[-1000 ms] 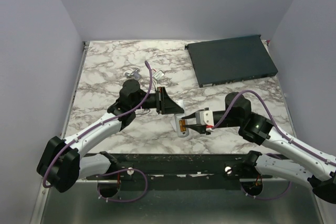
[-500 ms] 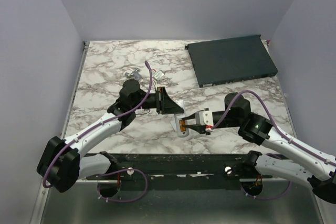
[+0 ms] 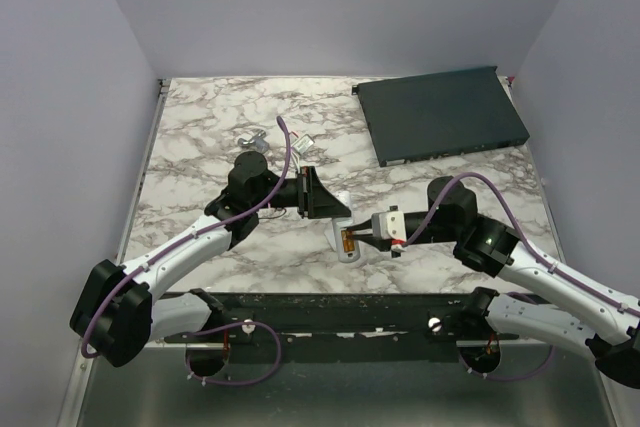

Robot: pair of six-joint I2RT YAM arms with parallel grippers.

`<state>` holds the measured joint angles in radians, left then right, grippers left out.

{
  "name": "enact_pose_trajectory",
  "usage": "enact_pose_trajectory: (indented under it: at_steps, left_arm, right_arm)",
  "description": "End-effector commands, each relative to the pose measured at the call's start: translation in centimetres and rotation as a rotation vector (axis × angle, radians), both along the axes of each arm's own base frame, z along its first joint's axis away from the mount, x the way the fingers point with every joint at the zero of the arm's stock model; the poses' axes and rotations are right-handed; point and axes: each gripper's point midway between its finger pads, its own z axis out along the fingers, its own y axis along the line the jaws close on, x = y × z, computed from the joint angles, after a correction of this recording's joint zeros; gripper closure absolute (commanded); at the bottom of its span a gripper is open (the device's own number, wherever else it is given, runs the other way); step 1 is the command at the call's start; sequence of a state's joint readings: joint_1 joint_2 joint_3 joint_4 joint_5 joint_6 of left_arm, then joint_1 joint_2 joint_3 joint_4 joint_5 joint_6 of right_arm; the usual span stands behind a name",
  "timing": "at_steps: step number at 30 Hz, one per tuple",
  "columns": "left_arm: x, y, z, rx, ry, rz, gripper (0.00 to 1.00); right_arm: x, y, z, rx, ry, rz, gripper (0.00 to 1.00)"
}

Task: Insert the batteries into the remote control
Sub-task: Load the battery into the remote control.

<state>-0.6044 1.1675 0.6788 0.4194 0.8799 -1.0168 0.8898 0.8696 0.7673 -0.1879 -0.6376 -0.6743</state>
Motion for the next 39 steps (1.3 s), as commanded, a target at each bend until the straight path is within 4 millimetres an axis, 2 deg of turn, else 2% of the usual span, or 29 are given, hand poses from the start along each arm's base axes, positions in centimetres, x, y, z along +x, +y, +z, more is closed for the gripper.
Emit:
enact_pose_trajectory:
  at_steps: [1,21,39]
  left_arm:
    - [-0.2,-0.3,2.4,-0.046,-0.064,-0.029,1.00]
    - [0.4,-0.4,3.6,-0.071,-0.073,-0.003,1.00]
    - [1.3,0.2,4.3,-0.091,-0.077,0.048,1.00]
  right_arm:
    - [-0.2,-0.4,-1.7,-0.055,0.043,-0.003,0.81]
    - [-0.8,-0.7,-2.8,-0.101,0.082,0.016,0.83]
    - [-1.6,-0.8,-4.0,-0.141,0.137,0.048,0.85]
